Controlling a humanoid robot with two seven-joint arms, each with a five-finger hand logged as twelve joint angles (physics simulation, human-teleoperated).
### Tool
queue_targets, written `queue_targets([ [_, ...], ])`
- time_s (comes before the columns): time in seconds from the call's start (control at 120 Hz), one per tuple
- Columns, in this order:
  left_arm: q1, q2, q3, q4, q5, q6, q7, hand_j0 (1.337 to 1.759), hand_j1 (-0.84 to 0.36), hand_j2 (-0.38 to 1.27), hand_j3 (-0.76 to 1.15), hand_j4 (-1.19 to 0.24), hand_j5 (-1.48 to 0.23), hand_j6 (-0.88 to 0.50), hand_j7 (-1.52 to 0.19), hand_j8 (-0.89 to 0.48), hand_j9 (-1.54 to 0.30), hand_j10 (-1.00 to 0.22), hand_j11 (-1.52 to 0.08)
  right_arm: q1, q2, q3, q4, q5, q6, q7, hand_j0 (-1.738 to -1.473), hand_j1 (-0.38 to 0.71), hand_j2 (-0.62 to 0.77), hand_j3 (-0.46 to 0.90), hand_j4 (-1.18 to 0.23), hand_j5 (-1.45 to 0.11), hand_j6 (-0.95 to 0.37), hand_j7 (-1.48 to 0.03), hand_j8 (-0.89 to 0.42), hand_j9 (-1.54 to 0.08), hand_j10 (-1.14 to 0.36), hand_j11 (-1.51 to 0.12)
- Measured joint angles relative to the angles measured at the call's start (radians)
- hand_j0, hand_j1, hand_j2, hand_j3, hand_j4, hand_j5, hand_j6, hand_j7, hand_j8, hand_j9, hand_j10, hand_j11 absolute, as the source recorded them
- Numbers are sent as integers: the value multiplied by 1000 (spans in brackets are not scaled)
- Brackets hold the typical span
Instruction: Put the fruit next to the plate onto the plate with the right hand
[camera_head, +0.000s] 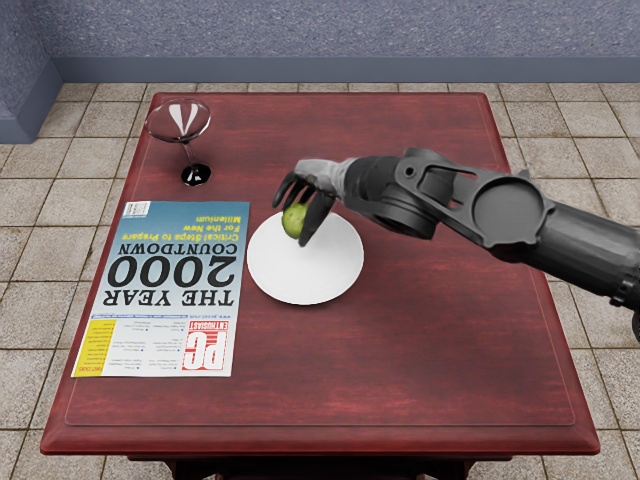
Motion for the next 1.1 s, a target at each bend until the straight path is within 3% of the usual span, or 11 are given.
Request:
queue_targets([
  [0.083, 0, 0, 0, 0, 0, 0, 0, 1658, 349, 0, 0, 0, 0, 0, 0, 0, 0, 0, 0, -7, 6, 7, 3, 15, -2, 0, -1658, 36, 132, 0, -321, -456, -252, -437, -171, -448, -314, -440],
  [0.175, 0, 0, 0, 0, 0, 0, 0, 1658, 349, 0, 0, 0, 0, 0, 0, 0, 0, 0, 0, -11, 3, 35, 4, 66, 35, 0, -1658, -104, 85, 0, -205, -291, -161, -279, -110, -286, -201, -281],
  [0.342, 0, 0, 0, 0, 0, 0, 0, 1658, 349, 0, 0, 0, 0, 0, 0, 0, 0, 0, 0, -95, -31, 311, 5, 178, 374, 0, -1658, -241, 38, 0, -91, -129, -72, -123, -49, -126, -89, -124],
  [0.458, 0, 0, 0, 0, 0, 0, 0, 1658, 349, 0, 0, 0, 0, 0, 0, 0, 0, 0, 0, -173, -67, 490, 5, 257, 491, 0, -1658, -288, 21, 0, -52, -73, -41, -70, -28, -71, -50, -70],
  [0.608, 0, 0, 0, 0, 0, 0, 0, 1658, 349, 0, 0, 0, 0, 0, 0, 0, 0, 0, 0, -264, -147, 579, 5, 356, 534, 6, -1658, -320, 10, 0, -25, -35, -20, -33, -13, -34, -24, -34],
  [0.783, 0, 0, 0, 0, 0, 0, 0, 1658, 349, 0, 0, 0, 0, 0, 0, 0, 0, 0, 0, -472, -198, 800, 5, 404, 545, 19, -1658, -337, 5, 0, -10, -15, -8, -14, -5, -15, -10, -14],
  [0.95, 0, 0, 0, -1, 0, 0, 0, 1658, 349, 0, 0, 0, 0, 0, 0, 0, 0, 0, 0, -600, -305, 922, 5, 510, 547, 21, -1658, -344, 3, 0, -4, -6, -3, -6, -2, -6, -4, -6],
  [1.1, -6, 0, 0, -3, 1, -1, 0, 1658, 349, 0, 0, 0, 0, 0, 0, 0, 0, 0, 0, -658, -390, 967, 5, 585, 548, 22, -1658, -347, 2, 0, -1, -3, 0, -3, 0, -3, -1, -3],
])
